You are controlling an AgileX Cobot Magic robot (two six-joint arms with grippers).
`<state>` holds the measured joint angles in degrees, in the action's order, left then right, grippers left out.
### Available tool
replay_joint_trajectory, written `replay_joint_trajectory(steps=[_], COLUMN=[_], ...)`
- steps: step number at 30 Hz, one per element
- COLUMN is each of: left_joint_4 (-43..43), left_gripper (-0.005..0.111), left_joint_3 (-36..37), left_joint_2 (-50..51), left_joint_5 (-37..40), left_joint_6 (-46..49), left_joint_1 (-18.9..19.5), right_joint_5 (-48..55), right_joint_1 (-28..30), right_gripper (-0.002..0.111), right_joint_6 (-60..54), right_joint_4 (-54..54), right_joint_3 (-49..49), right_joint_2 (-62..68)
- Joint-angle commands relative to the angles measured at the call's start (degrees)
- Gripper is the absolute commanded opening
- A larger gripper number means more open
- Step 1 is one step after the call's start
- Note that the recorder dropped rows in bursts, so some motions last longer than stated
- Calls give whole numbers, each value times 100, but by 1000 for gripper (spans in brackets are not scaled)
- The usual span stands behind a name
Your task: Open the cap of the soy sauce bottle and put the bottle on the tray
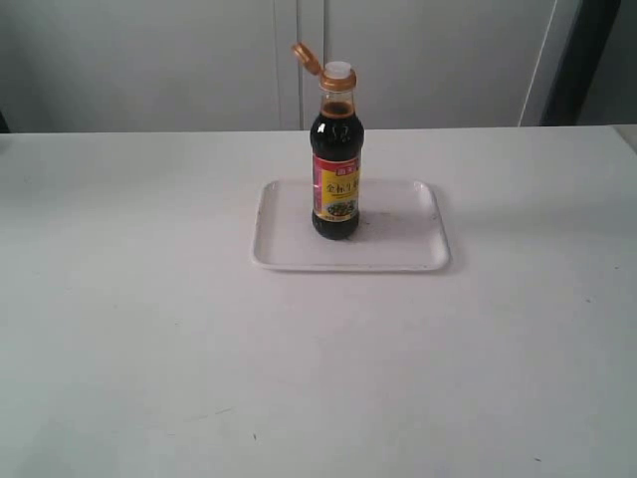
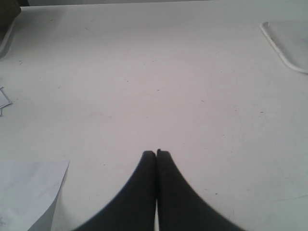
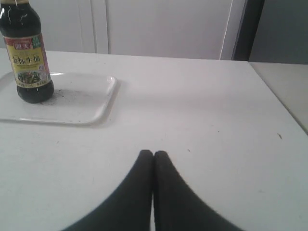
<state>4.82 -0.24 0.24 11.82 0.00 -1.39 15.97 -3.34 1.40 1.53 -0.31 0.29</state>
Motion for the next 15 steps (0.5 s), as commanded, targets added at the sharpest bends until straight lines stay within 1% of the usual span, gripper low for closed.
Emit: replay_joint_trajectory(steps=[1, 15], left_joint_4=[32, 32], left_gripper=[0, 0], left_joint_3=[24, 24], left_joint_2=[-24, -24], left_joint_5=[13, 13], left_joint_6=[0, 0], left_joint_1=[21, 21], right_joint_5=[208, 332], right_joint_1=[-4, -4], right_gripper=[0, 0], right_joint_6=[-12, -12], right_joint_4=[62, 62], right_joint_3=[31, 31], right_joint_2=[-29, -29])
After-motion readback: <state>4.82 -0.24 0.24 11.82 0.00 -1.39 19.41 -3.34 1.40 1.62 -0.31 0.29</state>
